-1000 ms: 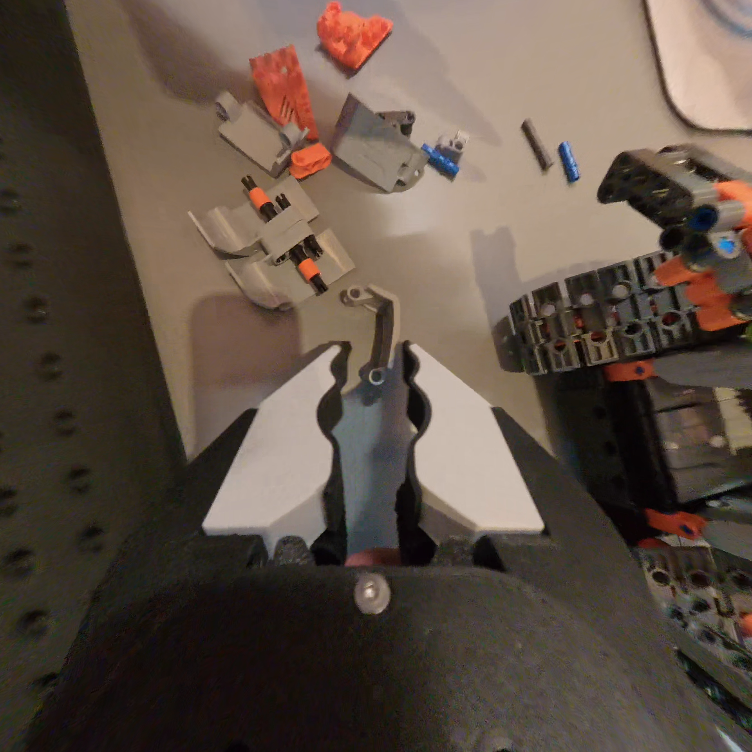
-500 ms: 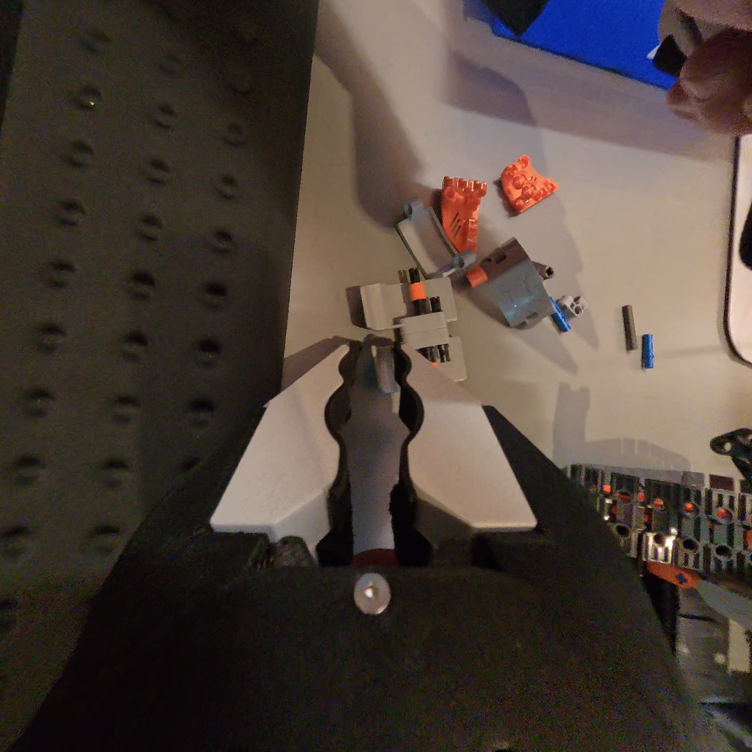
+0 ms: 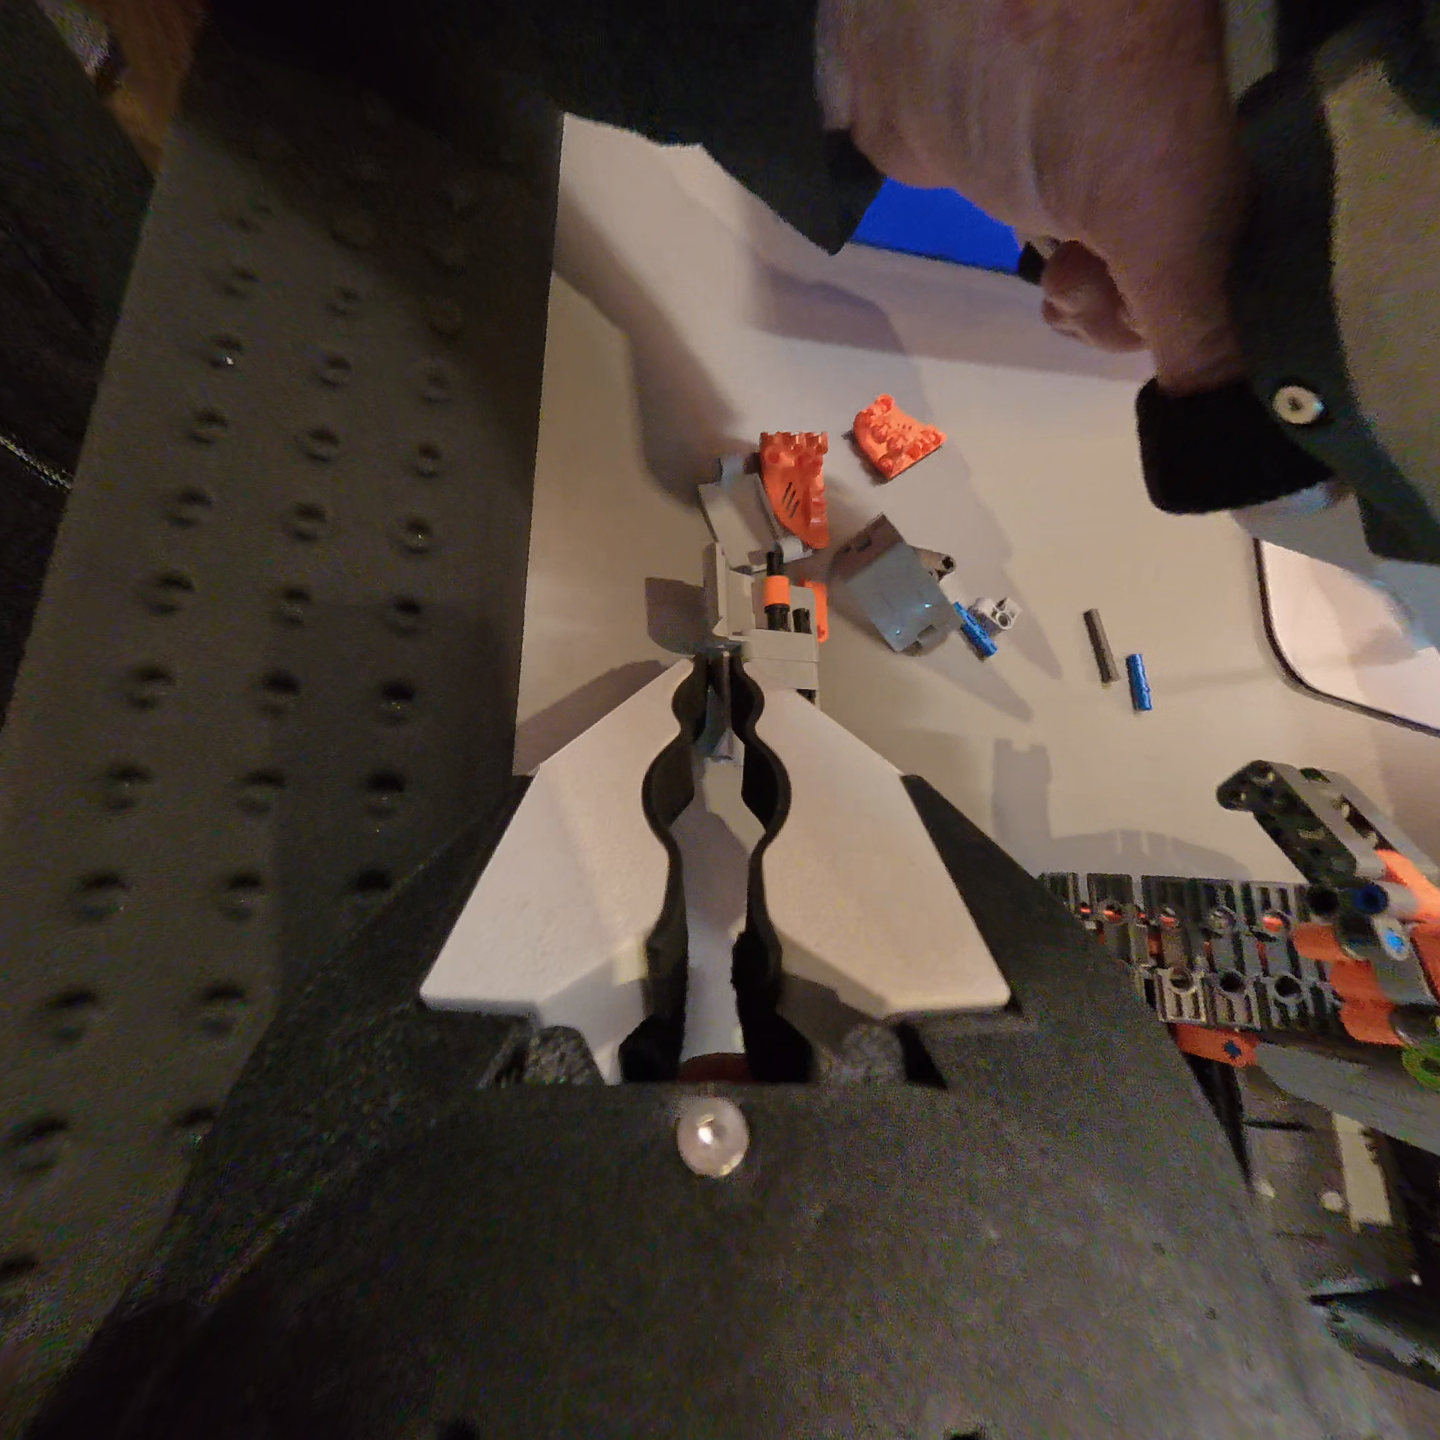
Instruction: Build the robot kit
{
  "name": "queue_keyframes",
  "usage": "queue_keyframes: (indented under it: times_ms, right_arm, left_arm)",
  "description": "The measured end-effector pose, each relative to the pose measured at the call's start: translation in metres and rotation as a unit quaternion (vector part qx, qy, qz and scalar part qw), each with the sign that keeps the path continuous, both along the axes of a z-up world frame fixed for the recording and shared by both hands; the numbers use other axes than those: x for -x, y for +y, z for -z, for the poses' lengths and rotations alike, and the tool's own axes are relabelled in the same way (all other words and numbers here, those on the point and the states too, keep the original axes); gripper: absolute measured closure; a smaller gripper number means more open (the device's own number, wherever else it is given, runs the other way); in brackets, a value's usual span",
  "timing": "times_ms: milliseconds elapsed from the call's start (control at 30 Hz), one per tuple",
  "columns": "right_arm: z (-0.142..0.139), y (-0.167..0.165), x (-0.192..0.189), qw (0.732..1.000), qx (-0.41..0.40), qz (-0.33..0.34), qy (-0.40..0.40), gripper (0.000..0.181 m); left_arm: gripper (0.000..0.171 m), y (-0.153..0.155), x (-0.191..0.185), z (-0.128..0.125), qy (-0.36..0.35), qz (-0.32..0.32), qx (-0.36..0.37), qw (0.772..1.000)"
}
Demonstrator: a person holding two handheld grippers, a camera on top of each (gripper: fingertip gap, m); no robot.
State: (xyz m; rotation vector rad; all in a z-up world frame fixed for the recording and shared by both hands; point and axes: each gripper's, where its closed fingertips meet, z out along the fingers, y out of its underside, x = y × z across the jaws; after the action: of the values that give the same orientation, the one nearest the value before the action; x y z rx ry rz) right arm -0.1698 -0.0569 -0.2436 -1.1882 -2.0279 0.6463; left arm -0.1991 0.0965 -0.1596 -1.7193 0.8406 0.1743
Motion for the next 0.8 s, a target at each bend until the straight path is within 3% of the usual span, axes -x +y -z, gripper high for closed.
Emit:
queue_keyframes:
  times_ms: [300, 500, 600, 700, 800]
  right_arm:
    - [-0.038, 0.012, -0.014, 0.994, 0.052, 0.038, 0.084, 0.179]
    - [-0.068, 0.026, -0.033, 0.975, 0.122, 0.083, 0.164, 0.179]
    - [-0.069, 0.031, -0.048, 0.973, 0.127, 0.098, 0.168, 0.179]
    - [-0.063, 0.039, -0.066, 0.975, 0.108, 0.122, 0.148, 0.179]
    - [-0.059, 0.046, -0.084, 0.977, 0.096, 0.140, 0.129, 0.179]
  left_arm:
    - [0.152, 0.000, 0.005, -0.007, -0.019, -0.005, -0.005, 1.000]
    - [0.146, -0.002, 0.009, -0.013, -0.030, -0.001, -0.004, 1.000]
    - [0.131, -0.006, 0.026, -0.031, -0.009, -0.023, -0.024, 0.999]
    - [0.131, -0.008, 0.049, -0.058, -0.043, -0.054, -0.058, 0.996]
    - [0.131, -0.005, 0.066, -0.061, -0.077, -0.077, -0.056, 0.993]
